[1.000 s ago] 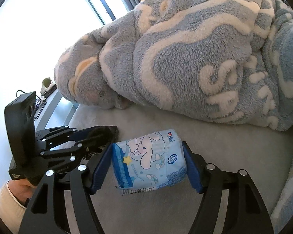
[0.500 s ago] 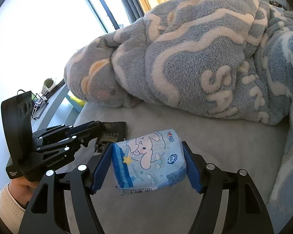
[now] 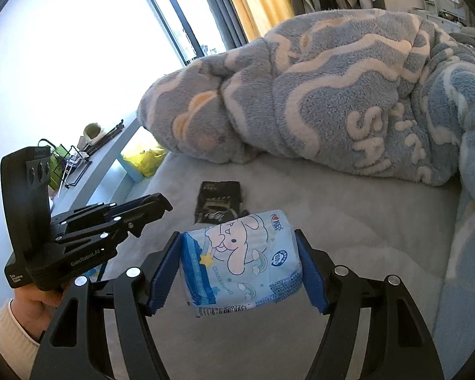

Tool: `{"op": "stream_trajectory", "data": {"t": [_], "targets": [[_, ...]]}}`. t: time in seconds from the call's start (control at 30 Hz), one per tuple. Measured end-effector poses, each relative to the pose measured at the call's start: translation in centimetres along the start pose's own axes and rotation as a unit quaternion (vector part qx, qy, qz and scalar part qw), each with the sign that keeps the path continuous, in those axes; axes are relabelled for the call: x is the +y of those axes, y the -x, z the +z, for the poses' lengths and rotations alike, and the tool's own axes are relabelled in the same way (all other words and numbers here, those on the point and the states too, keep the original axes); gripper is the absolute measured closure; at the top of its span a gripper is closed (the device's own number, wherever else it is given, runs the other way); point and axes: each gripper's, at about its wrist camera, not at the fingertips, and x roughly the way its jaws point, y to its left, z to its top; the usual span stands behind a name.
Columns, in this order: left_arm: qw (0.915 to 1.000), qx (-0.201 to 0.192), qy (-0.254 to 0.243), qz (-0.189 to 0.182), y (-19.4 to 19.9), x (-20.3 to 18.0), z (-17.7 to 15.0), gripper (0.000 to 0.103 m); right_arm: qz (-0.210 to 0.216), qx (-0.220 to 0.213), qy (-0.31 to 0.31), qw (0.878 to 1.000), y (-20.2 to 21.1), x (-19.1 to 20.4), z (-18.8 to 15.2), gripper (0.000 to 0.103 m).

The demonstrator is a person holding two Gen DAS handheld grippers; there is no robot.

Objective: Collect trash
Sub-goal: 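Carry the black clip and blue tissue pack over the green bin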

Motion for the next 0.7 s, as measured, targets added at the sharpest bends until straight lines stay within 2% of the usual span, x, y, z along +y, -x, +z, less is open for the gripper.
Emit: {"op": "stream_trajectory", "data": {"t": [0.27,0.7], "targets": [[1.0000,-0.005,0.008,0.002,3.2,0.2,-2.2,0.084,0.004,-0.008,0.005,1.000,0.9,2.8,-2.0,0.033],[0.9996,0.001,0.012,0.026,7.0,1.9,-5.7,0.084,0.009,-0.017,0.021,1.000,1.6,7.7,-4.4,0.033]]}}
